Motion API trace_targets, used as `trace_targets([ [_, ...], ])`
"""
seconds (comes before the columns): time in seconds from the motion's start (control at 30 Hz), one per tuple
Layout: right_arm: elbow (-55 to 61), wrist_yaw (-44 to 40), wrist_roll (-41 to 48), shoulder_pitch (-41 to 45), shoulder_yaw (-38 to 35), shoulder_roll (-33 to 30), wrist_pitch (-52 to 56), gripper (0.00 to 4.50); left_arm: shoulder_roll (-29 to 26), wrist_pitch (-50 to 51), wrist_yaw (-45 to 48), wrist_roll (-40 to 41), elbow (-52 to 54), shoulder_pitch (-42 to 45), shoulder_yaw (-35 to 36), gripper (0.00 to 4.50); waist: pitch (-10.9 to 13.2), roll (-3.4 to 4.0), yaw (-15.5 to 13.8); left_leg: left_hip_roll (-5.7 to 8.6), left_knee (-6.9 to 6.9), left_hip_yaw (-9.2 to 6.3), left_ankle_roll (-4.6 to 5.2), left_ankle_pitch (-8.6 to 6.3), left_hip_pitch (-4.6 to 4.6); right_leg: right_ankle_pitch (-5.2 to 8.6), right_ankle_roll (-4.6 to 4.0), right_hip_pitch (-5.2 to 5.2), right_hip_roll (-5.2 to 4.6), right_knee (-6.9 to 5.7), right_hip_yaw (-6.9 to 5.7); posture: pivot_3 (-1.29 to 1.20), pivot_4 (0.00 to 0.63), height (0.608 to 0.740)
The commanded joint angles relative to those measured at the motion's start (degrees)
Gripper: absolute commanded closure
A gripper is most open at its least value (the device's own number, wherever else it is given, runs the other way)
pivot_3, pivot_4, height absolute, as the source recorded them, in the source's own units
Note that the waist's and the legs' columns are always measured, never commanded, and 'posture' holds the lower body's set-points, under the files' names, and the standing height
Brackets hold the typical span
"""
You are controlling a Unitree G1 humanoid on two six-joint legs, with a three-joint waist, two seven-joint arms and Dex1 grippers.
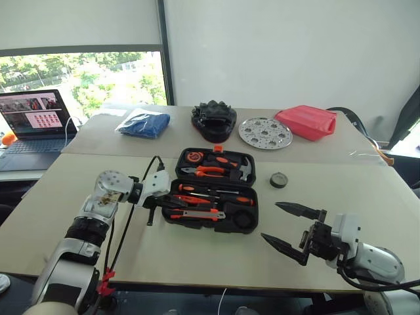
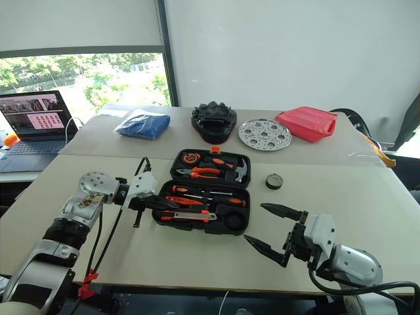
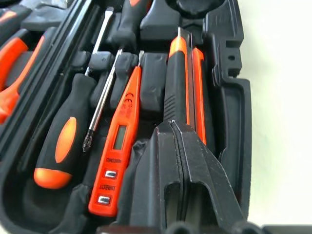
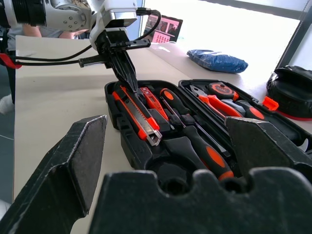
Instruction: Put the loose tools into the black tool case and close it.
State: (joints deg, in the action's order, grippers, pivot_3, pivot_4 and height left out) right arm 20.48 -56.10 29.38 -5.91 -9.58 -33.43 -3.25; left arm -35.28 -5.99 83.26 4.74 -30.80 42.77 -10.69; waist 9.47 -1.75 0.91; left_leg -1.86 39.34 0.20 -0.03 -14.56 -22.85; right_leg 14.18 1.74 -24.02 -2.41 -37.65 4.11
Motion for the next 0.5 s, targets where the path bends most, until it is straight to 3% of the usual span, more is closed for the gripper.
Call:
trace_targets([
  [0.03, 1.75, 0.69, 0.20, 0.24, -0.56, 0.13, -0.78, 0.00, 0.55, 0.10, -1.89, -2.75, -0.28, -1.02, -2.28, 4.44, -0.03, 0.04, -0.06, 0.01, 0.00, 0.00, 0.00, 0.00, 0.03, 0.00, 0.00, 0.04, 0.00, 0.00, 0.01, 0.00, 0.150, 0.740],
  [0.5, 1.57, 1.34, -0.42, 0.28, -0.57, 0.86, -1.34, 0.00, 5.38, 2.77, -7.32, -6.39, -3.98, -1.39, -5.93, 4.44, -0.24, 0.37, -0.40, 0.03, -0.01, -0.01, 0.02, -0.02, 1.02, 0.24, 0.40, 1.24, -0.03, 0.24, -0.04, 0.00, 0.150, 0.740],
])
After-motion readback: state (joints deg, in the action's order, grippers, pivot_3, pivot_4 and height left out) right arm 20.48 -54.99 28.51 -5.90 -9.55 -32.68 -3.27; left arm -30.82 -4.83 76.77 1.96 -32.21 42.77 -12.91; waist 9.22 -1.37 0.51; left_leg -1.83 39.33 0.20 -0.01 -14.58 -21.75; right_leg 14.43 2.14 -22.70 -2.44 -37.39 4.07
